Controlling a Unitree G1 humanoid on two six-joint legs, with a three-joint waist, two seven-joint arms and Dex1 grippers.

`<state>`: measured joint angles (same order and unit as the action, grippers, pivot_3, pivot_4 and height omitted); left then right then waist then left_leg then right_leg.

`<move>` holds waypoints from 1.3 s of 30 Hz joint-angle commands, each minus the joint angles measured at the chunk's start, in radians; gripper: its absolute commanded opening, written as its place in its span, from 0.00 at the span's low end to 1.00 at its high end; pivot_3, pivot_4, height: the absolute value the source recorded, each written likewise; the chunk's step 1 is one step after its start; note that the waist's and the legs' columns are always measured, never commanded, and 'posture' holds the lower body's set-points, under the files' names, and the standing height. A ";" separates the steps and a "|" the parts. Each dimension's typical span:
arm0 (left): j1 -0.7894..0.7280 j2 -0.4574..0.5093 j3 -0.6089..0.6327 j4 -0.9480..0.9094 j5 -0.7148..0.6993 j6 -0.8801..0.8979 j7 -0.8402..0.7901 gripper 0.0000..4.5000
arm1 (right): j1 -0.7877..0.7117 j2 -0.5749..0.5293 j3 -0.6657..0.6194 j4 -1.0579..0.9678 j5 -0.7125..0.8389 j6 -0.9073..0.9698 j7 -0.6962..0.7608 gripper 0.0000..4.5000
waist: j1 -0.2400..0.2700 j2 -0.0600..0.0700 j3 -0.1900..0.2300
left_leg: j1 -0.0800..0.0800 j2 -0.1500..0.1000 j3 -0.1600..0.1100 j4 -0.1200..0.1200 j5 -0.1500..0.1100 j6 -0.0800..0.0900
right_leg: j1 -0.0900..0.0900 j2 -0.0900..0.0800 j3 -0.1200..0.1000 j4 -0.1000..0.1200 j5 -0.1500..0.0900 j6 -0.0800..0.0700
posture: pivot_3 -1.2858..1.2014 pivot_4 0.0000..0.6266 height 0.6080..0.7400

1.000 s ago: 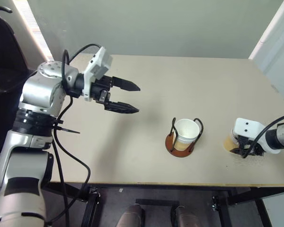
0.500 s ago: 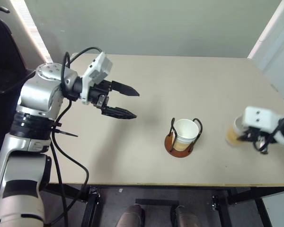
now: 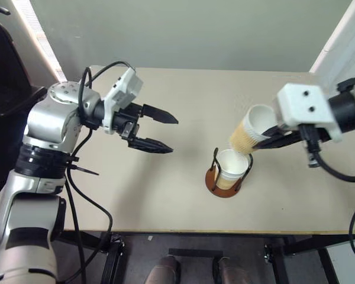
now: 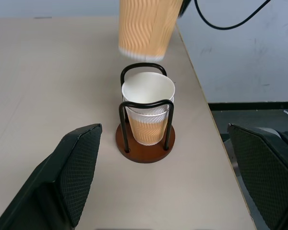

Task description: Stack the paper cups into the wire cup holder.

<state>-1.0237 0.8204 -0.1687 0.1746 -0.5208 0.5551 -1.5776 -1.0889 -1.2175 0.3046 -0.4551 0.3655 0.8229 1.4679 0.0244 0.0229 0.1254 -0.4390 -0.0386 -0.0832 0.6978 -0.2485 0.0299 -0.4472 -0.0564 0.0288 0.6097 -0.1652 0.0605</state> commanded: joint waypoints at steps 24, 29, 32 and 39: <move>-0.012 -0.007 0.000 -0.072 -0.002 0.023 -0.036 1.00 | 0.064 0.161 0.082 0.038 -0.198 -0.099 -0.022 0.45 | -0.005 0.000 0.000 | 0.001 0.001 0.000 -0.001 0.000 -0.001 | 0.000 0.000 0.000 0.001 0.000 0.001 | 0.52 0.24 1.00; -0.005 0.013 0.001 -0.079 -0.006 0.028 -0.037 1.00 | -0.017 0.168 -0.019 0.075 -0.105 0.050 -0.015 0.84 | -0.004 0.000 0.000 | 0.001 0.000 0.000 -0.001 0.000 -0.001 | 0.000 0.000 0.000 0.001 0.000 0.001 | 0.52 0.24 1.00; 0.002 0.024 0.007 -0.083 -0.011 0.029 -0.037 1.00 | -0.066 0.152 -0.085 0.109 -0.052 0.127 -0.023 0.91 | -0.003 0.000 0.000 | 0.000 0.000 0.000 -0.001 0.000 -0.001 | 0.000 0.000 0.000 0.000 -0.002 -0.003 | 0.52 0.24 1.00; 0.024 0.031 0.052 -0.063 -0.010 0.049 0.016 1.00 | -0.115 0.138 -0.272 0.217 0.068 0.326 -0.120 0.91 | -0.002 0.000 0.000 | 0.001 0.000 -0.001 -0.004 0.000 -0.003 | -0.001 0.000 -0.001 0.000 -0.004 -0.007 | 0.52 0.24 1.00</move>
<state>-0.9947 0.8412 -0.1662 0.1169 -0.5212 0.5979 -1.5706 -1.2032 -1.0560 0.0980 -0.2558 0.4157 1.1327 1.3789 0.0222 0.0226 0.1255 -0.4381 -0.0383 -0.0844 0.6932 -0.2481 0.0271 -0.4481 -0.0560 0.0281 0.6096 -0.1696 0.0537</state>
